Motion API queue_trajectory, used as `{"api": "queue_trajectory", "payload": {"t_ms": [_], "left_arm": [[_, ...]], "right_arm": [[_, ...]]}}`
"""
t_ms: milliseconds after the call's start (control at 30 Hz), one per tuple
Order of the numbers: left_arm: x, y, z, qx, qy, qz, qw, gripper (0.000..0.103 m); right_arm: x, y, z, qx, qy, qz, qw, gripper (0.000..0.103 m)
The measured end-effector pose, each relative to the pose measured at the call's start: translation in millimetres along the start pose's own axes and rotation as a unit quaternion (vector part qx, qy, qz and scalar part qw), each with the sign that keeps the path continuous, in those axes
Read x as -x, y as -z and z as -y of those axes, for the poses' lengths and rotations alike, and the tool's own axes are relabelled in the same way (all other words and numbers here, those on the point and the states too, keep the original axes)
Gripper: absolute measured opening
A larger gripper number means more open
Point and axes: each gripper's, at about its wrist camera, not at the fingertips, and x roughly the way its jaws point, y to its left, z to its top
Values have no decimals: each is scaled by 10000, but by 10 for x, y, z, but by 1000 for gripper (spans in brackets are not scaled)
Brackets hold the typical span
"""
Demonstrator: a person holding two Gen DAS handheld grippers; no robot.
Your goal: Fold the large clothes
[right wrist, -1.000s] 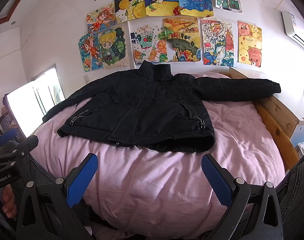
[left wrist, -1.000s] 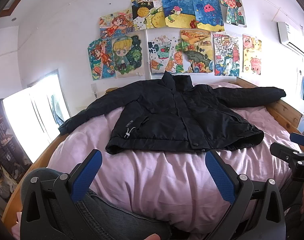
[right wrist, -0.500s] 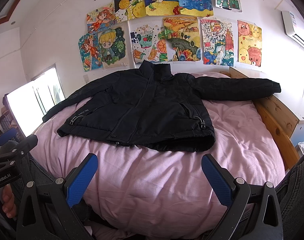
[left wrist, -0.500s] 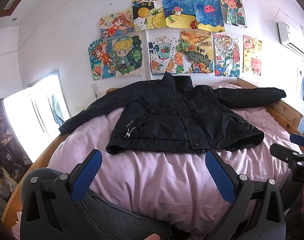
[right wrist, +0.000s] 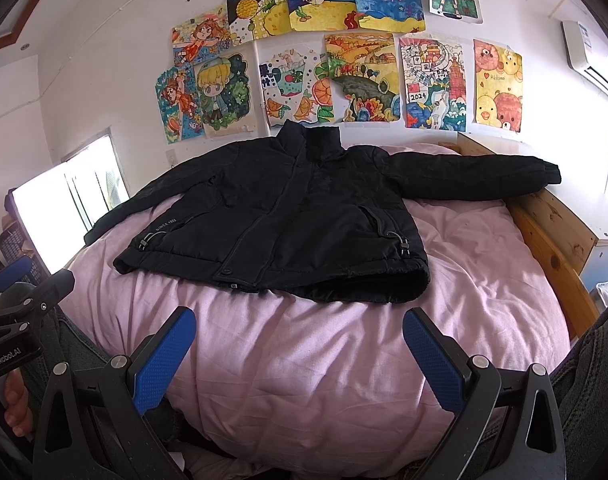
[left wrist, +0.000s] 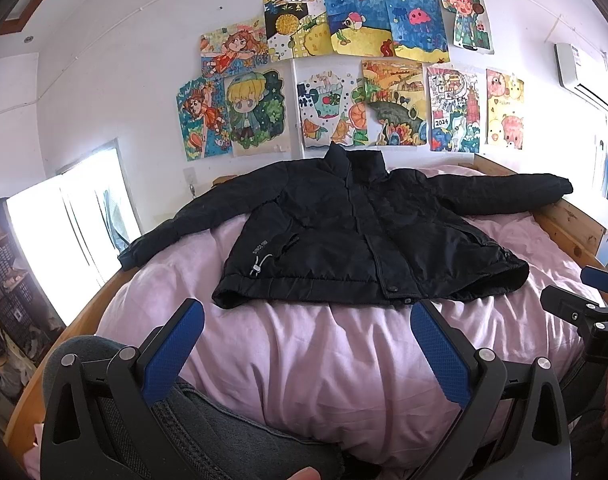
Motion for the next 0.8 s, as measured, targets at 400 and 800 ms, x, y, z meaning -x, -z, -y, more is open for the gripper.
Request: {"api": "queue_trajectory", "payload": {"t_ms": [400,800], "left_arm": [[-143,-32,7,19,-89,-185,9998,101],[-618,-649,25,-39,-232,-517,9984,101]], "right_arm": [[-74,41,77,-57,-8,-80,10000,103],[-170,-607,644,-720,-47,-98,9973,103]]}}
